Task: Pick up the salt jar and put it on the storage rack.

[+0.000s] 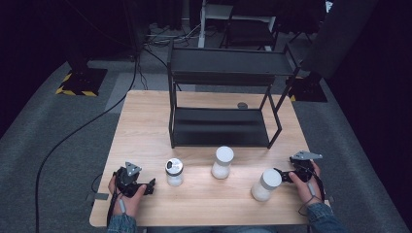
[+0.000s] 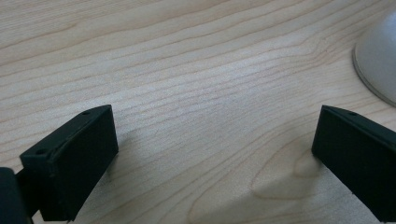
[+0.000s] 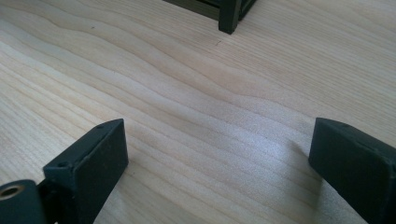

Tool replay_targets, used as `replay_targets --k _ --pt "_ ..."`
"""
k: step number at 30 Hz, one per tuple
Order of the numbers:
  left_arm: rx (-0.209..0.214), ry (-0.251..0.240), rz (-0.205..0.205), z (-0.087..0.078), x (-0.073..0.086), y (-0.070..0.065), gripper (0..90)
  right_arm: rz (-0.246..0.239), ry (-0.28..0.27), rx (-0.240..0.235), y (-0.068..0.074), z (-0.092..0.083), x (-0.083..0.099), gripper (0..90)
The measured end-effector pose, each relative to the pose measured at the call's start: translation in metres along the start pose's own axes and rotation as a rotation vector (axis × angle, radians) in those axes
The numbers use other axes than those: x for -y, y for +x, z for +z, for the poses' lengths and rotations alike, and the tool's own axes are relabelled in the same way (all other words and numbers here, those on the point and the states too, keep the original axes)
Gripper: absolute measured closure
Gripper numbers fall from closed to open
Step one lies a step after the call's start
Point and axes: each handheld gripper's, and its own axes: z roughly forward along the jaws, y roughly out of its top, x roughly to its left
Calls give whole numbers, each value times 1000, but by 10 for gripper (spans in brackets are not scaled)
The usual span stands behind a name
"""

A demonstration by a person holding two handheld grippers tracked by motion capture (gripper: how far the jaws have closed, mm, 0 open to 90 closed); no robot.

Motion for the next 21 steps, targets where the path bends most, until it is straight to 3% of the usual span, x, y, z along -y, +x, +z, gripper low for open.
replay_targets --k 21 --pt "23 -23 0 -8 3 6 38 -1 0 0 0 0 0 44"
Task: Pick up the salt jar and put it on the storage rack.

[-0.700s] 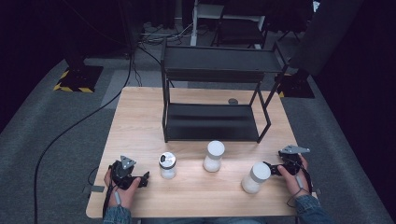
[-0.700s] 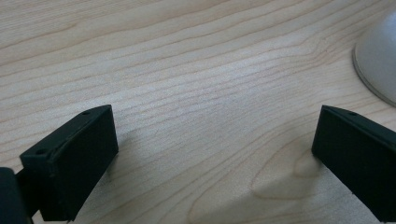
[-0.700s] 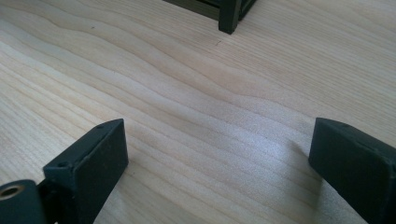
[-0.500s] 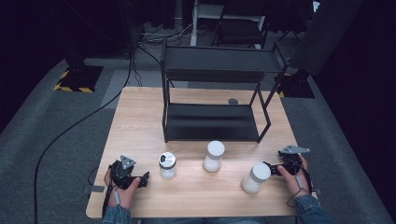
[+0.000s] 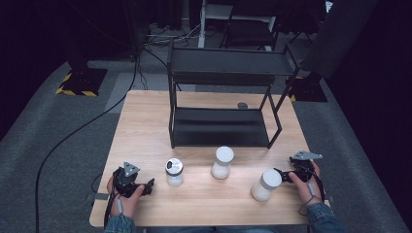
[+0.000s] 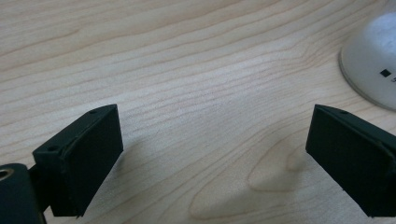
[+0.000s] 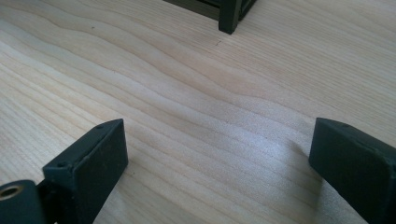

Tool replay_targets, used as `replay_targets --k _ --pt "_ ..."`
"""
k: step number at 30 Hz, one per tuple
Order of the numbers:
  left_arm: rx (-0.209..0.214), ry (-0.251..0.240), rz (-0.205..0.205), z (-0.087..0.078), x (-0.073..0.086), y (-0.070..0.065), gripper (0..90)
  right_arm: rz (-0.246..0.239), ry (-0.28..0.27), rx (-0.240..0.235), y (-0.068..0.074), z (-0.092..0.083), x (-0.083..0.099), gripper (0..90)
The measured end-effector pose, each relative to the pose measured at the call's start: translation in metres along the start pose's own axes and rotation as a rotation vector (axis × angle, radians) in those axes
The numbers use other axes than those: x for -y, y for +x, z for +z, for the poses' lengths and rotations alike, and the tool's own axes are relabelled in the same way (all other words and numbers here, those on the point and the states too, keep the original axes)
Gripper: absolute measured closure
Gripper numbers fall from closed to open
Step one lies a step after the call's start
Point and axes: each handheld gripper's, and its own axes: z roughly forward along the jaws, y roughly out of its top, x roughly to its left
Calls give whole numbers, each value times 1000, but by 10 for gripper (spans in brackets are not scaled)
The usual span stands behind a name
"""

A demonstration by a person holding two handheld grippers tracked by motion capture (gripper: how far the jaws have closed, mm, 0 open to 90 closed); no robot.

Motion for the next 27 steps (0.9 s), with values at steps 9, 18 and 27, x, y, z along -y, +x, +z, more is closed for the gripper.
replay_targets --k 9,18,27 --pt "16 -66 2 -16 -2 -6 38 0 0 0 0 0 0 44" --pt "21 -111 8 -28 -7 -11 38 0 0 -1 0 0 0 44" --pt "15 -178 24 -45 -13 -19 38 0 0 -3 -1 0 0 43"
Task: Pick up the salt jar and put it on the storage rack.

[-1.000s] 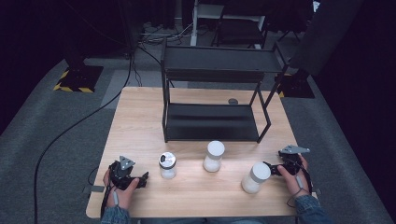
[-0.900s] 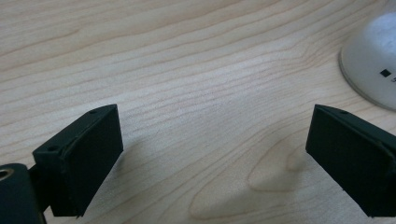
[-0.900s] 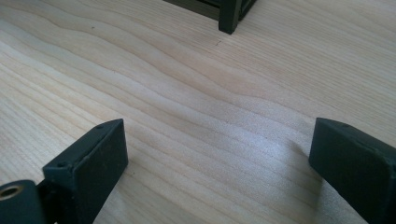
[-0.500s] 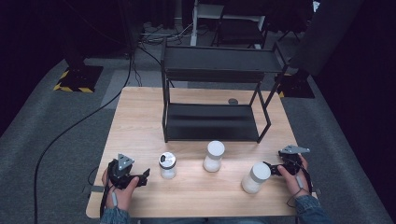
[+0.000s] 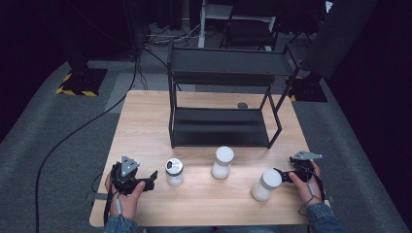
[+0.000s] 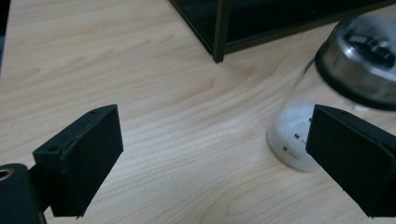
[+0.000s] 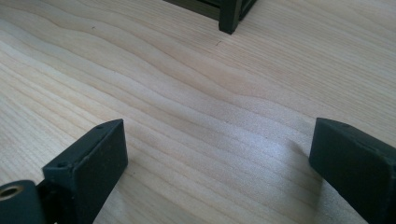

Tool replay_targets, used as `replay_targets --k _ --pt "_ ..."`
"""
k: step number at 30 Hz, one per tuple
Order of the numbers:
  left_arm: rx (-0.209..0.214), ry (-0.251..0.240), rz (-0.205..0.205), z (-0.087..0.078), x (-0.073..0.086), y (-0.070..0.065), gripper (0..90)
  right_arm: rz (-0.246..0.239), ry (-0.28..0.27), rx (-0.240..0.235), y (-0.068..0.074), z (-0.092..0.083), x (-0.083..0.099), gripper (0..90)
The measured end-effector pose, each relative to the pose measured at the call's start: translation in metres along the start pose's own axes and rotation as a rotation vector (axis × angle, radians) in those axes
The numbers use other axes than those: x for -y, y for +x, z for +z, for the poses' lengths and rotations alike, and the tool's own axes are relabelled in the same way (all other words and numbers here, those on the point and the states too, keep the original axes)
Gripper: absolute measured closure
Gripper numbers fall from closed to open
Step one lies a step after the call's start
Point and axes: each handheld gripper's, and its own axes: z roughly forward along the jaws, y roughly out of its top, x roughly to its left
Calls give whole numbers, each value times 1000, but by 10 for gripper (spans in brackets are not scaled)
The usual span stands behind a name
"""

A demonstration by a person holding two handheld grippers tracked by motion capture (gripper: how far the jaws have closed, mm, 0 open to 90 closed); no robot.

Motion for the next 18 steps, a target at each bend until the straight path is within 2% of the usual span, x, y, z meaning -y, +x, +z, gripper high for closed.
replay_targets --k 7,14,18 --pt "5 -46 23 -10 -9 -5 37 -2 0 -2 -1 0 0 44" --pt "21 -76 9 -12 -9 -7 37 -2 0 -1 0 0 0 43" --pt "16 -78 5 -12 -10 -9 37 -2 0 -2 0 0 0 43"
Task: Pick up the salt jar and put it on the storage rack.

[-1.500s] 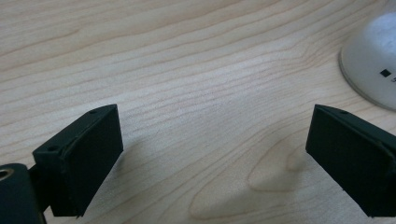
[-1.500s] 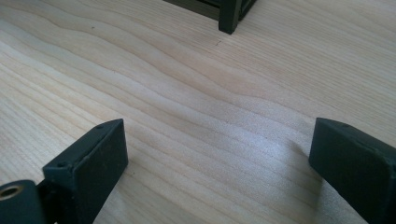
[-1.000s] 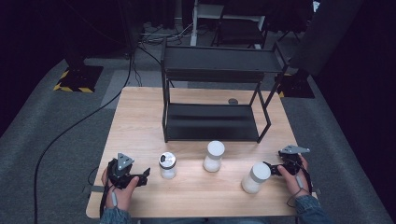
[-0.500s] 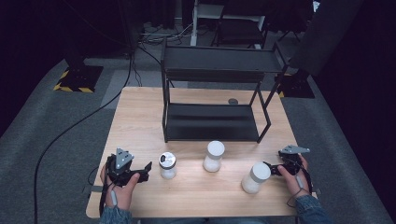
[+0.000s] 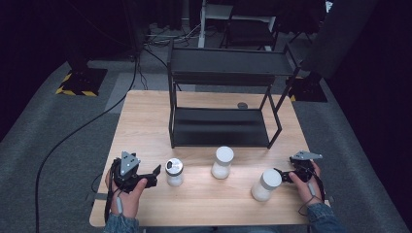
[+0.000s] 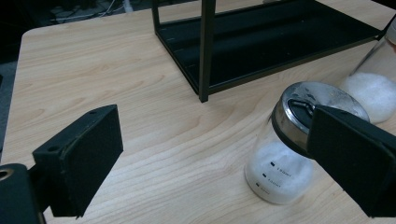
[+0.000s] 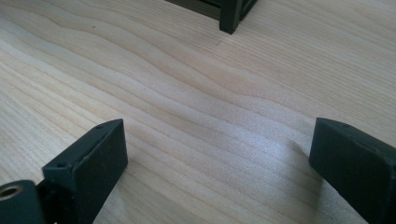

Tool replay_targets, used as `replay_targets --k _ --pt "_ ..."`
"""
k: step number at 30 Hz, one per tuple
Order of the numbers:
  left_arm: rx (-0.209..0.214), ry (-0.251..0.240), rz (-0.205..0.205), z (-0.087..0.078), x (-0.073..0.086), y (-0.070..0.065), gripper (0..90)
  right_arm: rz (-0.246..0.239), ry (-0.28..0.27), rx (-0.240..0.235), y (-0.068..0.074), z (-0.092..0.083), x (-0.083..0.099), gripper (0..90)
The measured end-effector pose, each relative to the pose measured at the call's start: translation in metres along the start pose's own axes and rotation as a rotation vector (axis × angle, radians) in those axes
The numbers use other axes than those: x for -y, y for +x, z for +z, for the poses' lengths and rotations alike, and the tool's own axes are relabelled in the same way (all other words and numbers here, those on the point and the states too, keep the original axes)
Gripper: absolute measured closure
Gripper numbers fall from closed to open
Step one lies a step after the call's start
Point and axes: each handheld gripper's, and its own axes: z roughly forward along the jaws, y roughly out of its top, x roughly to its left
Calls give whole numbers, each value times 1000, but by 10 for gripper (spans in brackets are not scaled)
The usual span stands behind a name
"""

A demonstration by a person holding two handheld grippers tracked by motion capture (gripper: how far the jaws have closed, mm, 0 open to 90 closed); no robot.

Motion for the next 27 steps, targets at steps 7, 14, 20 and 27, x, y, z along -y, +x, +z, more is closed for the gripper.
replay_targets --k 7,14,20,27 --pt "13 -9 -15 6 -6 -10 36 -1 0 -2 0 0 0 42" --pt "36 -19 -15 9 -11 -15 36 -1 0 -2 -1 0 0 42" --pt "58 -25 9 11 -15 -18 27 -2 0 -3 -1 0 0 42" --pt "83 -22 10 17 -20 -21 27 -2 0 -3 -1 0 0 42"
